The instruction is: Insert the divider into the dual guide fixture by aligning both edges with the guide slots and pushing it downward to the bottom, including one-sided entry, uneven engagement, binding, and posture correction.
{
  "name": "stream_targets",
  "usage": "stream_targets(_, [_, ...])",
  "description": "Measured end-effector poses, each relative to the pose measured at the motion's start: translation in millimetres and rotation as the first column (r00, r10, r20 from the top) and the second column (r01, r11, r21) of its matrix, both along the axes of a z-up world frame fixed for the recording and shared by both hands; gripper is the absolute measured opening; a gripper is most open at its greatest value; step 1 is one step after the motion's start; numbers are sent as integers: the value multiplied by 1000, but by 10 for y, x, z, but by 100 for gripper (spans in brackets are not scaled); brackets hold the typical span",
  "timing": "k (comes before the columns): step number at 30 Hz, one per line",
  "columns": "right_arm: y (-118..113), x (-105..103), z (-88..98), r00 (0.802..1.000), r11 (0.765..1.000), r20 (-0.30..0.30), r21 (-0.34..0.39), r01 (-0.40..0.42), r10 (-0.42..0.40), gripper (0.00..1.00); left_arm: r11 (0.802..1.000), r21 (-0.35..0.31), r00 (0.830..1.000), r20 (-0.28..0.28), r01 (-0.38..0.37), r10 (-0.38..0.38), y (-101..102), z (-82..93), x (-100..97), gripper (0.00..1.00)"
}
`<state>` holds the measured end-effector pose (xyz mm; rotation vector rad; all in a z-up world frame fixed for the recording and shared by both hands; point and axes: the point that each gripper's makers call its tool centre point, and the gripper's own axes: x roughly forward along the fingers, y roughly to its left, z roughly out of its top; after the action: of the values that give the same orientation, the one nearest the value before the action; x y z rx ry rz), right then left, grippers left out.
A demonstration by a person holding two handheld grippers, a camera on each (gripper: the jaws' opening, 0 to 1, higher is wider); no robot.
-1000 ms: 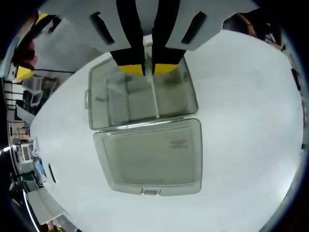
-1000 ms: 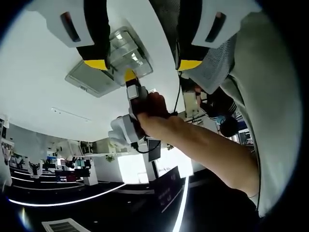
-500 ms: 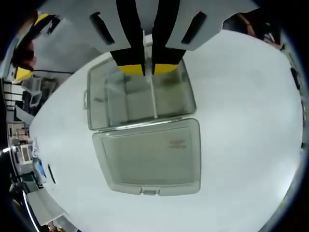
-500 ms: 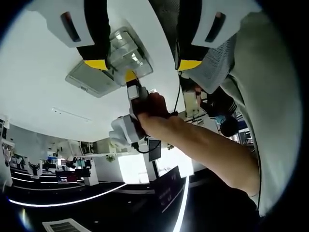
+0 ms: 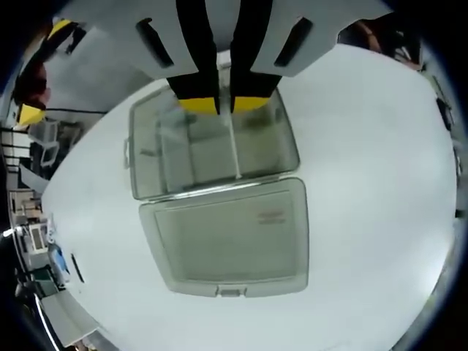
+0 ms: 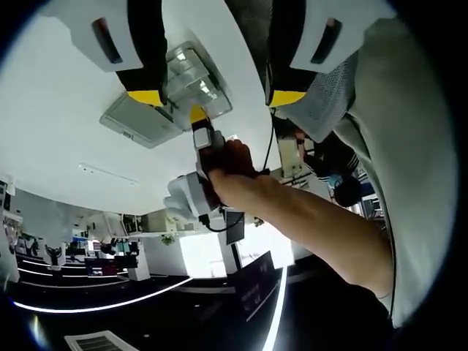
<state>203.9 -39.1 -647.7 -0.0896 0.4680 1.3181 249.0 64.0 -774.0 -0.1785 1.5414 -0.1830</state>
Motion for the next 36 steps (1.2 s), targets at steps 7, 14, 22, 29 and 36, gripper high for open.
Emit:
stream_targets(7, [8,8,3,1000,1000,0,2,0,0,51,999,32,999,-4,34,-34,-3,-6,13,1])
stream_targets(14, [-5,11,4,1000,1000,-1,2,2,-2,51,995,66,997,-19,71,-70,-16,-29,34,2])
stream_targets(22, [-12,17,4,1000,1000,2,2,3,-3,51,987,108,992,-37,122,-118,-39,-57,42,2])
stream_targets(29, [-40,35,2,1000,1000,1,2,11,-11,51,983,123,990,-59,135,-129,-38,-86,36,2])
stream_targets(36, [-61,42,-20,1000,1000,-5,3,17,-16,51,978,139,987,-67,155,-147,-46,-101,15,2])
